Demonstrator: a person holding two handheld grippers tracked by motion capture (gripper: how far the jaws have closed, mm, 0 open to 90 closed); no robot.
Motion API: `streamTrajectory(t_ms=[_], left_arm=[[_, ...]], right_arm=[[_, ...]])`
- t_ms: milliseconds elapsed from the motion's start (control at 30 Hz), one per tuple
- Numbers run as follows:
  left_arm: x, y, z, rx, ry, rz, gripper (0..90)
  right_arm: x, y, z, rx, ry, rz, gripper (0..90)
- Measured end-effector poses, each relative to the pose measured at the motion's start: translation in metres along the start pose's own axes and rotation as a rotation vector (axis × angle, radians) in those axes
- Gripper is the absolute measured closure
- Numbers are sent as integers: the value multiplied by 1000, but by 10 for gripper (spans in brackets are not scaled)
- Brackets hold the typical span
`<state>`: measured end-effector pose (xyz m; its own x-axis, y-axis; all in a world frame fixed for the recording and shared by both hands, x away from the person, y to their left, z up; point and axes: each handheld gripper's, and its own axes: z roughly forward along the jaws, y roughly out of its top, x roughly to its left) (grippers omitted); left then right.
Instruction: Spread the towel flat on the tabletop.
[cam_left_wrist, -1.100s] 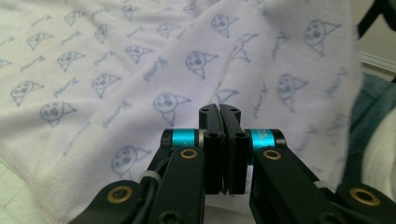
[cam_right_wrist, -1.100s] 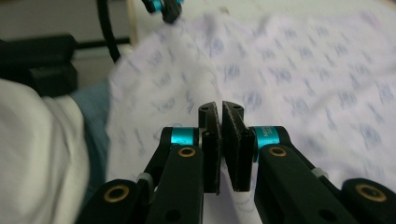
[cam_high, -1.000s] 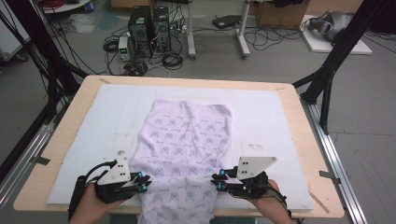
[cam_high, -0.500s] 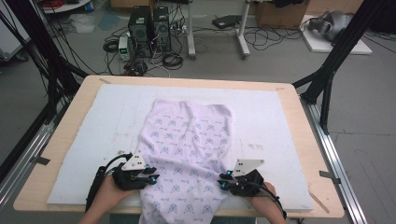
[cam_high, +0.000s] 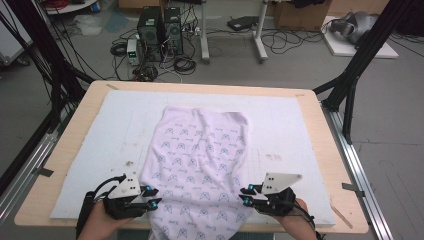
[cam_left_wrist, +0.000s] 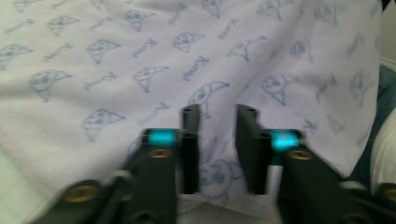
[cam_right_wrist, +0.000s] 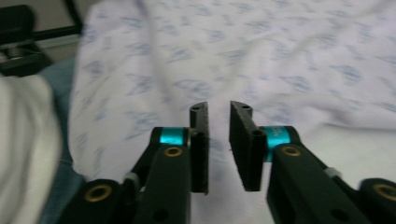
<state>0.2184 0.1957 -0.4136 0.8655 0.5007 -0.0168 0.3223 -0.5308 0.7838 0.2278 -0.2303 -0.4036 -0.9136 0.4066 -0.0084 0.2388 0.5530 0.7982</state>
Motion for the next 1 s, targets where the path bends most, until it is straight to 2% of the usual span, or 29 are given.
streamTrajectory(t_ms=[67, 167, 267, 300, 333, 400, 467, 533, 667, 767, 800, 867, 1000], left_arm=[[6, 2, 2, -8, 28, -12, 585], [17, 3, 13, -6, 64, -29, 568], [29, -1, 27, 38, 93, -49, 571], [32, -3, 32, 52, 82, -61, 591], [33, -4, 37, 76, 83, -54, 645], [34, -4, 38, 66, 71, -43, 746], [32, -3, 38, 69, 64, -21, 880], [28, -3, 37, 70, 66, -13, 895], [22, -1, 25, 43, 56, -13, 896], [20, 0, 14, 21, 64, -11, 895], [20, 0, 12, 13, 75, -13, 886], [25, -1, 10, 14, 85, -39, 754], [34, -4, 17, 36, 114, -69, 574]], right_arm=[[-7, -2, 5, 23, -24, 14, 701], [-17, -8, 21, 67, -40, 40, 632], [-22, -15, 38, 105, -50, 61, 632], [-23, -17, 43, 113, -47, 73, 647], [-23, -18, 45, 100, -53, 71, 696], [-25, -19, 45, 91, -44, 77, 830], [-24, -20, 43, 90, -32, 62, 865], [-23, -19, 41, 89, -32, 56, 869], [-18, -15, 25, 56, -43, 43, 872], [-16, -12, 10, 41, -66, 35, 870], [-17, -12, 6, 37, -69, 38, 867], [-20, -12, 3, 38, -72, 52, 823], [-28, -15, 11, 47, -88, 91, 682]])
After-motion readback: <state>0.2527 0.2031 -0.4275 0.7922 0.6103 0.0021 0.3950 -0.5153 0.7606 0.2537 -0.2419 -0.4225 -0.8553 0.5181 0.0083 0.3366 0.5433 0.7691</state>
